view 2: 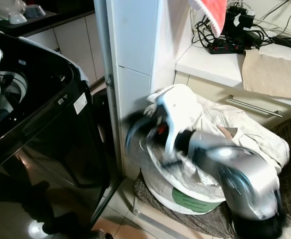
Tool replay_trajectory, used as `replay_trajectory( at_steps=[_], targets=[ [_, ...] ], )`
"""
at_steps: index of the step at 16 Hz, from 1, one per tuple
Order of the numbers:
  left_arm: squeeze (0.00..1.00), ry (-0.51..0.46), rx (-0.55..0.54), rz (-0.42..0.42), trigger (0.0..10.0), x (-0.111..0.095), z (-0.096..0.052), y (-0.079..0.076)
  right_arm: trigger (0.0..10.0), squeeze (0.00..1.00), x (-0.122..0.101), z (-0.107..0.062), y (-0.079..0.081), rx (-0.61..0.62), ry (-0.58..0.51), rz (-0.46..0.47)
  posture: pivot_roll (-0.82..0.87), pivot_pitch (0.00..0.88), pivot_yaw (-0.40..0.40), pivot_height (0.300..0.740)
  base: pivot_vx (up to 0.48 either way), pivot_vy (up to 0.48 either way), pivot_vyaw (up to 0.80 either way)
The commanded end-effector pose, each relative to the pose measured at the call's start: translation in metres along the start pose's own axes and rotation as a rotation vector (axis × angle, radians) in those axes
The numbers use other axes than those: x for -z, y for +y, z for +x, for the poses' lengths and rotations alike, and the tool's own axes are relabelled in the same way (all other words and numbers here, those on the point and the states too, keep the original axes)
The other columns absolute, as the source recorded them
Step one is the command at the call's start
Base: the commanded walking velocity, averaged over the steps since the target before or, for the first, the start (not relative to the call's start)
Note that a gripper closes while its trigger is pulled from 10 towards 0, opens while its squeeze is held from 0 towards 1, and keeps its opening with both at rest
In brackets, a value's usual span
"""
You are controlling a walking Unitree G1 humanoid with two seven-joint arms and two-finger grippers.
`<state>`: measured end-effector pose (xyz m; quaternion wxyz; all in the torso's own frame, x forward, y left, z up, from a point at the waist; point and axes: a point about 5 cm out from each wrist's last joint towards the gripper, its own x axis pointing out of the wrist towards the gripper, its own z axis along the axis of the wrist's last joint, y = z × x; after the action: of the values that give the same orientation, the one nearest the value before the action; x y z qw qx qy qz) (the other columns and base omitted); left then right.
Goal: Clothes washing
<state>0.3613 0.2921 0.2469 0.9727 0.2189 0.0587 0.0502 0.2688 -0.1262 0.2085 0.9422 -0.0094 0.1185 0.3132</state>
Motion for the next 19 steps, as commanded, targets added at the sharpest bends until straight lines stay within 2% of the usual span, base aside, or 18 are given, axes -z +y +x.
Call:
replay_trajectory(
  at_steps=[1, 2, 3, 4, 7, 8, 9, 12, 15, 16, 17, 18, 19],
  targets=[
    [0.00, -0.179, 0.191, -0.113, 10.0, -0.021, -0.006, -0.030, 10.0, 0.18, 0.009, 0.000, -0.036, 0.285, 0.052, -0.004, -0.02, 0.000, 0.026, 0.740, 0.000, 0.000, 0.00],
    [0.00, -0.273, 0.308, -0.160, 10.0, -0.028, -0.015, -0.053, 10.0, 1.00, 0.012, -0.003, -0.050, 0.374, 0.051, 0.014, -0.03, 0.000, 0.028, 0.740, 0.000, 0.000, 0.00],
    [0.00, -0.418, 0.434, -0.198, 10.0, -0.037, -0.032, -0.085, 10.0, 1.00, 0.014, -0.009, -0.067, 0.458, 0.035, 0.032, -0.03, 0.000, 0.029, 0.740, 0.000, 0.000, 0.00],
    [0.00, -0.464, 0.553, -0.241, 10.0, -0.041, -0.050, -0.117, 10.0, 1.00, 0.015, -0.013, -0.083, 0.538, 0.023, 0.038, -0.03, 0.000, 0.026, 0.740, 0.000, 0.000, 0.00],
    [0.00, -0.472, 0.765, -0.252, 10.0, -0.039, -0.076, -0.159, 10.0, 1.00, 0.020, -0.017, -0.105, 0.630, 0.037, 0.033, -0.02, 0.000, 0.028, 0.740, 0.000, 0.000, 0.00],
    [0.00, -0.466, 0.815, -0.260, 10.0, -0.036, -0.083, -0.168, 10.0, 1.00, 0.023, -0.018, -0.111, 0.642, 0.057, 0.031, -0.03, 0.000, 0.030, 0.740, 0.000, 0.000, 0.00],
    [0.00, -0.441, 0.898, -0.240, 10.0, -0.028, -0.094, -0.183, 10.0, 1.00, 0.030, -0.018, -0.116, 0.605, 0.136, 0.016, -0.02, 0.000, 0.029, 0.740, 0.000, 0.000, 0.00],
    [0.00, -0.386, 1.009, -0.235, 10.0, -0.015, -0.115, -0.201, 10.0, 1.00, 0.043, -0.028, -0.120, 0.544, 0.273, 0.010, -0.02, 0.000, 0.027, 0.740, 0.000, 0.000, 0.00],
    [0.00, -0.380, 1.104, -0.252, 10.0, -0.013, -0.130, -0.209, 10.0, 1.00, 0.053, -0.031, -0.123, 0.551, 0.341, -0.012, -0.03, 0.003, 0.029, 0.740, 0.000, 0.000, 0.00],
    [0.00, -0.380, 1.120, -0.244, 10.0, -0.010, -0.135, -0.214, 10.0, 1.00, 0.063, -0.029, -0.122, 0.524, 0.396, -0.044, -0.03, 0.004, 0.029, 0.740, 0.000, 0.000, 0.00],
    [0.00, -0.367, 1.118, -0.239, 10.0, -0.008, -0.137, -0.219, 10.0, 0.32, 0.077, -0.027, -0.118, 0.478, 0.452, -0.039, -0.03, 0.006, 0.026, 0.740, 0.000, 0.000, 0.00],
    [0.00, -0.364, 1.120, -0.237, 10.0, -0.007, -0.138, -0.220, 10.0, 0.00, 0.082, -0.027, -0.118, 0.466, 0.471, -0.035, -0.03, 0.007, 0.025, 0.740, 0.000, 0.000, 0.00],
    [0.00, -0.359, 1.145, -0.238, 10.0, -0.009, -0.142, -0.223, 10.0, 0.00, 0.098, -0.026, -0.112, 0.400, 0.508, 0.021, -0.02, 0.008, 0.021, 0.740, 0.000, 0.000, 0.00]
  ],
)
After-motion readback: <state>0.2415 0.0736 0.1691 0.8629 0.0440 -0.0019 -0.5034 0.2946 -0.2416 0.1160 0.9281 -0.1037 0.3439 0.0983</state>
